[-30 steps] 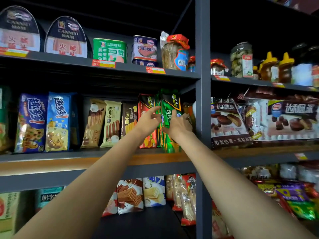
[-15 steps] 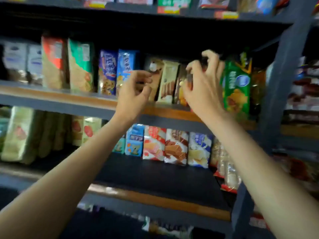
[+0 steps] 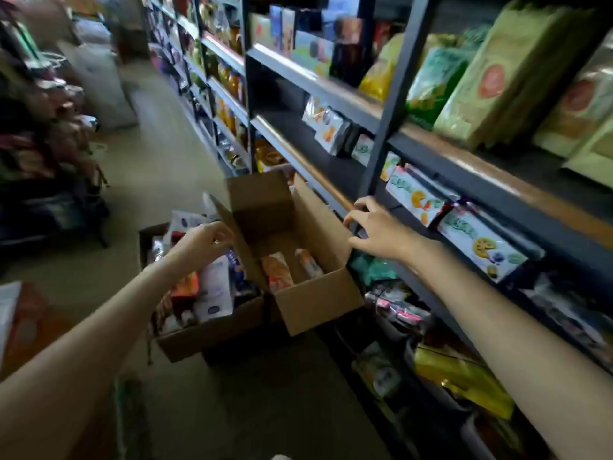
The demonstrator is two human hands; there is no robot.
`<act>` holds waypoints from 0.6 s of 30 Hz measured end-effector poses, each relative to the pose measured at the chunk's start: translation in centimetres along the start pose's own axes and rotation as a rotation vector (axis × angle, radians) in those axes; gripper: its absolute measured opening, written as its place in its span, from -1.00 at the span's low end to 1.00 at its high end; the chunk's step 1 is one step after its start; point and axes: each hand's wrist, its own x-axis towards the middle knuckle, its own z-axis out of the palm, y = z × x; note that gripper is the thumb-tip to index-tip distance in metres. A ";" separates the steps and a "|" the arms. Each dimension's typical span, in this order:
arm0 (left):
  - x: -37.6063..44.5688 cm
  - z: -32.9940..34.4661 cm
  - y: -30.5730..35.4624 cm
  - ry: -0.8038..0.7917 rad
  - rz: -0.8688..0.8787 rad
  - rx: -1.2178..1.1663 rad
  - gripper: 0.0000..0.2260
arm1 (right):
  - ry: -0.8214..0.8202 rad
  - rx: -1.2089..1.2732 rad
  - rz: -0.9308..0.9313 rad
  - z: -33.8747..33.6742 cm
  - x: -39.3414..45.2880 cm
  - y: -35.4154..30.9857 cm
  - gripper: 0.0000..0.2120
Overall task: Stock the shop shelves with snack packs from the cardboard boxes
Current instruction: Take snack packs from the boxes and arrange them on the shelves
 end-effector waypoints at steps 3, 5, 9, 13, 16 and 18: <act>-0.1 -3.1 -7.9 -0.014 -0.210 -0.003 -0.86 | -0.122 0.064 0.003 3.6 5.9 -4.9 -0.65; -0.4 -4.0 -11.9 -0.022 -0.352 0.010 -0.85 | -0.263 0.090 -0.034 6.0 9.1 -7.7 -0.64; -0.4 -3.3 -17.8 -0.016 -0.488 -0.006 -0.84 | -0.441 0.097 -0.122 12.6 14.3 -12.5 -0.65; 1.2 -2.2 -20.6 -0.045 -0.564 -0.025 -0.82 | -0.536 0.147 -0.168 19.8 18.7 -16.3 -0.68; 3.2 -2.0 -21.5 -0.032 -0.596 -0.005 -0.80 | -0.570 0.208 -0.114 23.7 22.4 -18.7 -0.63; 4.8 -1.9 -22.3 -0.058 -0.602 -0.008 -0.80 | -0.557 0.301 -0.013 25.7 24.8 -20.0 -0.50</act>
